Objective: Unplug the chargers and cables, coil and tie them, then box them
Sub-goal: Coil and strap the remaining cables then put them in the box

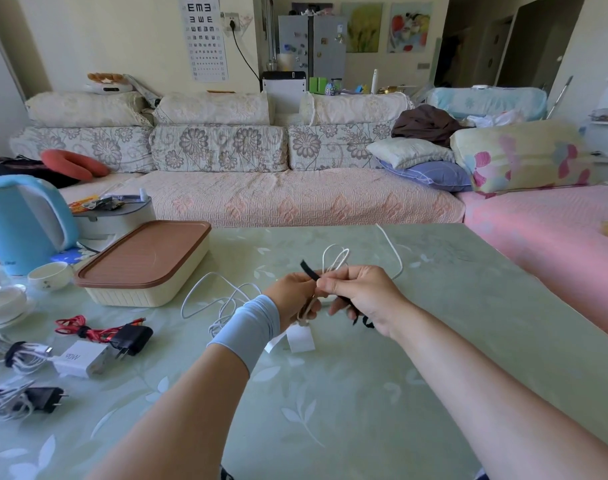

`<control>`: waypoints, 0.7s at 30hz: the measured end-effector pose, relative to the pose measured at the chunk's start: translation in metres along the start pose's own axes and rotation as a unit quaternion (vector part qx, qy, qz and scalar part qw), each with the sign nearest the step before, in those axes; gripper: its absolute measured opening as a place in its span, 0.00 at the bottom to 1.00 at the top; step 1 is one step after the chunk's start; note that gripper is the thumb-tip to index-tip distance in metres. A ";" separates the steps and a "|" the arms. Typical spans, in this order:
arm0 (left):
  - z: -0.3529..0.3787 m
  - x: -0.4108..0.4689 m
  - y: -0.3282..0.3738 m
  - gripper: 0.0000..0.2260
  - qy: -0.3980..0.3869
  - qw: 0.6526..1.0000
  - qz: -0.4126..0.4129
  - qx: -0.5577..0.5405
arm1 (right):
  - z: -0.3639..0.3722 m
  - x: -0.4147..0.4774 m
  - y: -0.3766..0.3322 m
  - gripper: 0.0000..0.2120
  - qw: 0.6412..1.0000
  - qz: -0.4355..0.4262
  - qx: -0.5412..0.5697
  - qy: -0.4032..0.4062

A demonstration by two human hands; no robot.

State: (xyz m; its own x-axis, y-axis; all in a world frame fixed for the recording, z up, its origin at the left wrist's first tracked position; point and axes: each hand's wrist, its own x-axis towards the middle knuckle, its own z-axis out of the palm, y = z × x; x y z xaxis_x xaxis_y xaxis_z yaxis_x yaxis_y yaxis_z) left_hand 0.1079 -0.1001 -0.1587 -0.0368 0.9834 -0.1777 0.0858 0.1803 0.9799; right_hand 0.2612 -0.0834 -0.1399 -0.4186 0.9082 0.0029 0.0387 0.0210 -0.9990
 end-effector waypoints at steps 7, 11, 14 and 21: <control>0.003 -0.008 0.012 0.08 -0.076 0.994 -0.007 -0.082 | 0.000 0.001 -0.001 0.15 0.994 0.095 -0.010 0.047; 0.001 -0.006 0.015 0.14 -0.085 0.983 -0.023 -0.164 | 0.000 0.001 0.000 0.12 0.996 0.084 -0.009 0.035; 0.003 -0.002 0.013 0.16 -0.012 0.996 -0.019 -0.088 | -0.003 0.002 0.003 0.10 0.997 0.076 -0.015 0.016; -0.011 0.004 0.009 0.19 0.042 0.997 -0.010 -0.057 | -0.019 0.007 0.016 0.06 0.991 0.077 -0.072 -0.080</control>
State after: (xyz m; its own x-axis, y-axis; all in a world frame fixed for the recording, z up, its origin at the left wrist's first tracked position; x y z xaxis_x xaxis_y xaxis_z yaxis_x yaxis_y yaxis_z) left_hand 0.0976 -0.0947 -0.1491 -0.1207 0.9737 -0.1930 -0.0302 0.1908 0.9812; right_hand 0.2760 -0.0691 -0.1546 -0.5358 0.8275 -0.1680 0.2370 -0.0436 -0.9705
